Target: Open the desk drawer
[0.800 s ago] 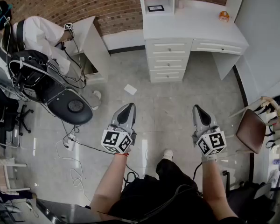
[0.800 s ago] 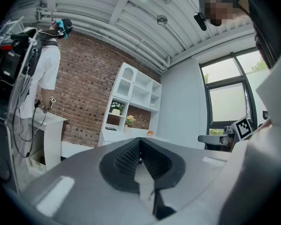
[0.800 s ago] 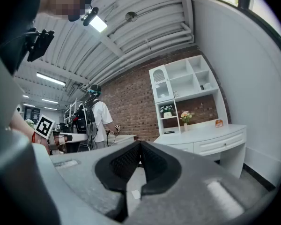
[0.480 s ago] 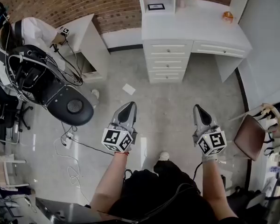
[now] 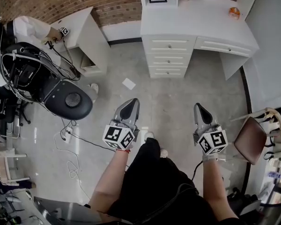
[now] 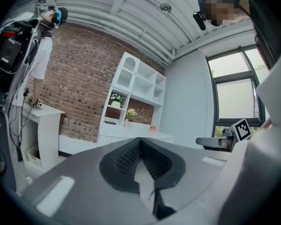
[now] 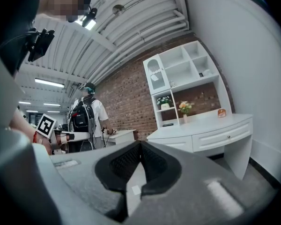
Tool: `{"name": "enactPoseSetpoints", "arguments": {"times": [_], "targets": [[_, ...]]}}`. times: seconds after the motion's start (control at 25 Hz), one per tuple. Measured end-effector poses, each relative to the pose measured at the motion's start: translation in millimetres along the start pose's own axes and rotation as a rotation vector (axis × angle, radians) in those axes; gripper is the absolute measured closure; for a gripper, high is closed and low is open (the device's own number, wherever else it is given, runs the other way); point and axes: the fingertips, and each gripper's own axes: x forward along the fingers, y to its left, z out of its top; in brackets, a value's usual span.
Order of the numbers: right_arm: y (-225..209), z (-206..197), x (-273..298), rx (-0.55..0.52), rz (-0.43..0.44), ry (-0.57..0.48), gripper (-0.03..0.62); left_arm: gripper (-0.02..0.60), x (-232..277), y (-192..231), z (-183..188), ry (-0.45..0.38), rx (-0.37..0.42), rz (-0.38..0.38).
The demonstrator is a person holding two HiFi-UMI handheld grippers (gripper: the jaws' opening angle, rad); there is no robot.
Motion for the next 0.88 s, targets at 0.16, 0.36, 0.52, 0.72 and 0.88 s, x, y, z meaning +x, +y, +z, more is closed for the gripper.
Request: {"name": "enactPoseSetpoints", "arguments": {"times": [0.16,0.36,0.52,0.72,0.88], "targets": [[-9,-8,17,0.016,0.004,0.015,0.592,0.578,18,11,-11,0.03,-0.01,-0.001],[-28,-10,56,0.014,0.005,0.043,0.592,0.578,60,34,-16,0.051,-0.029,-0.015],[-43,-6,94,0.018,0.018,0.051,0.592,0.578,100,54,-11,0.052,-0.041,-0.031],[-63,0,145,0.02,0.009,0.059,0.592,0.578,149,81,-4,0.054,-0.052,-0.049],[-73,1,178,0.023,-0.008,0.069,0.592,0.578,182,100,-5,0.071,-0.061,-0.076]]}}
